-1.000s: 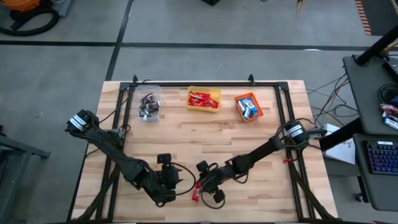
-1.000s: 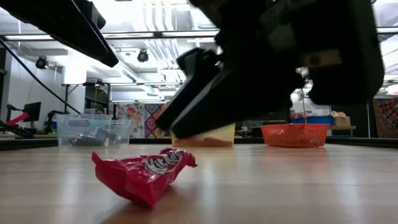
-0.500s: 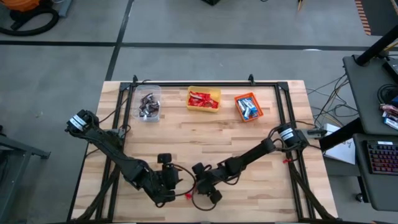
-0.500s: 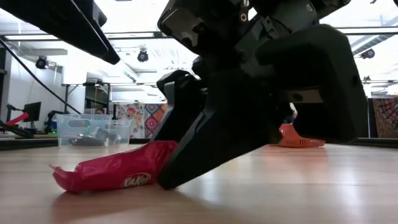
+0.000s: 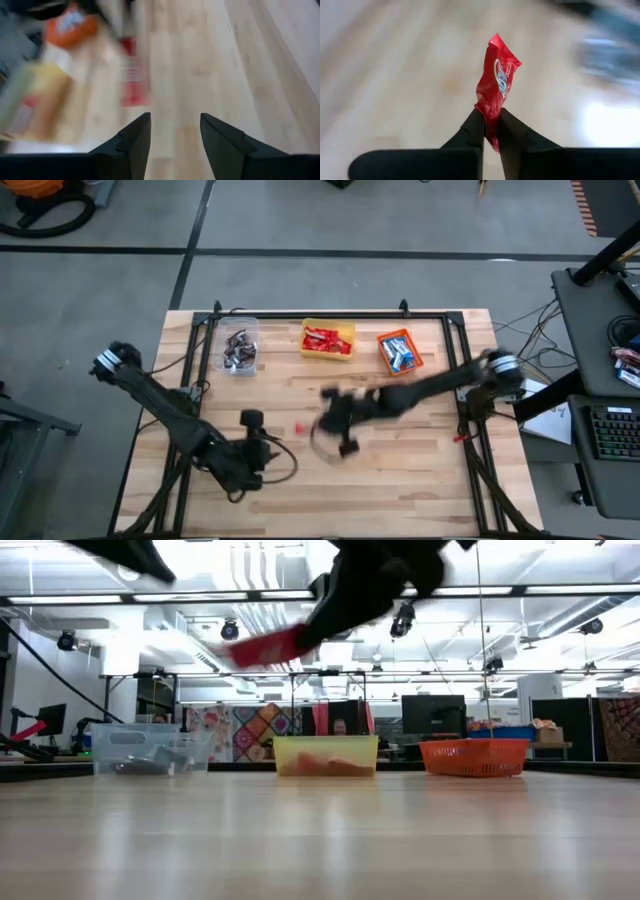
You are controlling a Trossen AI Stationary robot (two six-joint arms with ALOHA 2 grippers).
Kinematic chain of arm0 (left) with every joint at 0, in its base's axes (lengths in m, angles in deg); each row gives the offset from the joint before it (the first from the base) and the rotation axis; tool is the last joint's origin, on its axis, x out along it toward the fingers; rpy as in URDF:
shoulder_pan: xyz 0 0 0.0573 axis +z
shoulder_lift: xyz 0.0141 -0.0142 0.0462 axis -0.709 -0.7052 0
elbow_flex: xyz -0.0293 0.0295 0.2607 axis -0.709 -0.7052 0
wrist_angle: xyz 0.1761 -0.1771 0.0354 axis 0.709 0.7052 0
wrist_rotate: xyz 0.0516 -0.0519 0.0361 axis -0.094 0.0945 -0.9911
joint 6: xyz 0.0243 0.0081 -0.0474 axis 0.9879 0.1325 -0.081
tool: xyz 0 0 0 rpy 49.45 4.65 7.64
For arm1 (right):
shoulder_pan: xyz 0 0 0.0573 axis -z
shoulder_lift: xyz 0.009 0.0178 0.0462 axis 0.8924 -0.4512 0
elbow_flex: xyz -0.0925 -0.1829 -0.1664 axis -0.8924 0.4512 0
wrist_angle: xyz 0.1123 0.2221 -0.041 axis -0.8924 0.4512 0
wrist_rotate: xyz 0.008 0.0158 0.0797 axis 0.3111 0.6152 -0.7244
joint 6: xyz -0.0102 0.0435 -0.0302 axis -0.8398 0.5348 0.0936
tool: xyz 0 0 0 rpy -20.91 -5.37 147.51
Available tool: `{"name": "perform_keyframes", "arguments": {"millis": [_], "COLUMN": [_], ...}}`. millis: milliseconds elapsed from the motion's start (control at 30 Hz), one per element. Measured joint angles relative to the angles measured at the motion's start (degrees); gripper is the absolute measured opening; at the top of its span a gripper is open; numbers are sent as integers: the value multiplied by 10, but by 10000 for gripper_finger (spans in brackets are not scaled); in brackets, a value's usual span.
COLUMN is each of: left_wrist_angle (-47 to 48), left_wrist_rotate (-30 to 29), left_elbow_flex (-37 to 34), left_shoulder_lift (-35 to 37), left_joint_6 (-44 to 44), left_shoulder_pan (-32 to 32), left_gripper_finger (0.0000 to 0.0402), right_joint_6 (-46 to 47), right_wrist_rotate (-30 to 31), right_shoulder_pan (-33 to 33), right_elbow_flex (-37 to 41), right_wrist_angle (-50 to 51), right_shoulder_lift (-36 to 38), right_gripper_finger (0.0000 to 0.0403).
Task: Sort candy
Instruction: Put the orange chocolate bar into the yellow bin, then return to Home Position
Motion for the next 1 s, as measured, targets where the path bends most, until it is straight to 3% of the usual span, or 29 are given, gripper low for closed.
{"name": "perform_keyframes", "arguments": {"millis": [133,267,400,500,633,767,867,1000], "left_wrist_angle": [-19,-106,-215,-261,-265,-273,-301,-310], "left_wrist_rotate": [-29,-18,63,130,187,224,249,250], "left_elbow_flex": [-36,-106,-200,-251,-287,-324,-370,-413], "left_shoulder_lift": [92,199,303,369,436,484,518,563], "left_joint_6": [104,211,293,311,311,298,291,276], "left_shoulder_pan": [12,61,152,227,300,330,329,330], "left_gripper_finger": [155,155,155,155,155,155,154,154], "right_joint_6": [-2,8,41,85,116,119,108,96], "right_wrist_rotate": [33,-14,-75,-134,-173,-199,-239,-245], "right_shoulder_pan": [115,261,366,417,449,450,426,378], "right_elbow_flex": [28,66,114,123,113,123,154,232], "right_wrist_angle": [6,-25,-148,-181,-165,-134,-173,-246], "right_shoulder_lift": [83,99,61,32,19,38,66,101], "right_gripper_finger": [20,19,38,77,144,195,209,208]}}
